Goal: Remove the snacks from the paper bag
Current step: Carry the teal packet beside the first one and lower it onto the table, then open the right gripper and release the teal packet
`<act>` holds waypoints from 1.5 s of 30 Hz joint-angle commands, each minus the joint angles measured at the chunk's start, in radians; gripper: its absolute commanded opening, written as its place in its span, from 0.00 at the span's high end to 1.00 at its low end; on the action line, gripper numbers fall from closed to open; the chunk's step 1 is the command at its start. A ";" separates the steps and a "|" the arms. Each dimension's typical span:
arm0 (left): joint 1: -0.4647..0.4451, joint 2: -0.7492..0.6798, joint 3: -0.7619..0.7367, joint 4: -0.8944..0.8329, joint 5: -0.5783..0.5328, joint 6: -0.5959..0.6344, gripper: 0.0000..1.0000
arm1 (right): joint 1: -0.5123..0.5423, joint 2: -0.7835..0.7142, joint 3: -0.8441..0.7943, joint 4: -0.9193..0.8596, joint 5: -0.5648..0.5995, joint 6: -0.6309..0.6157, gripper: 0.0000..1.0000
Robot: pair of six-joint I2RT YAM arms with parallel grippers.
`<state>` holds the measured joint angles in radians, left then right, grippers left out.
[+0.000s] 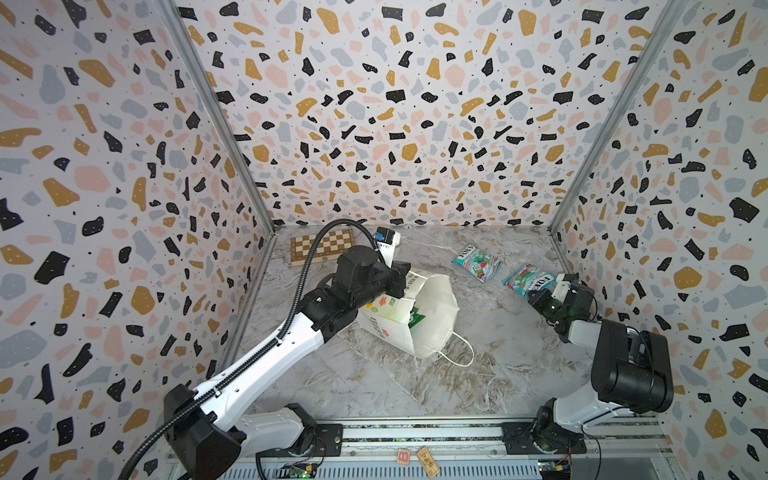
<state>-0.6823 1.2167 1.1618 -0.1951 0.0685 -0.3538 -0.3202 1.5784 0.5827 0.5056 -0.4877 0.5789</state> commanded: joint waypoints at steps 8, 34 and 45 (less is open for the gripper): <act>-0.003 -0.031 -0.003 0.029 -0.007 0.009 1.00 | -0.002 0.058 0.072 -0.031 -0.163 -0.036 1.00; -0.003 -0.040 -0.014 0.033 0.004 0.007 1.00 | 0.022 -0.101 0.035 -0.185 0.145 -0.122 0.31; -0.003 -0.042 -0.014 0.034 0.005 0.007 1.00 | 0.091 -0.255 0.038 -0.269 0.280 -0.184 0.25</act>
<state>-0.6823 1.1995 1.1561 -0.1955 0.0692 -0.3542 -0.2432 1.3663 0.6151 0.2794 -0.2390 0.4263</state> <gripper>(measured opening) 0.047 0.751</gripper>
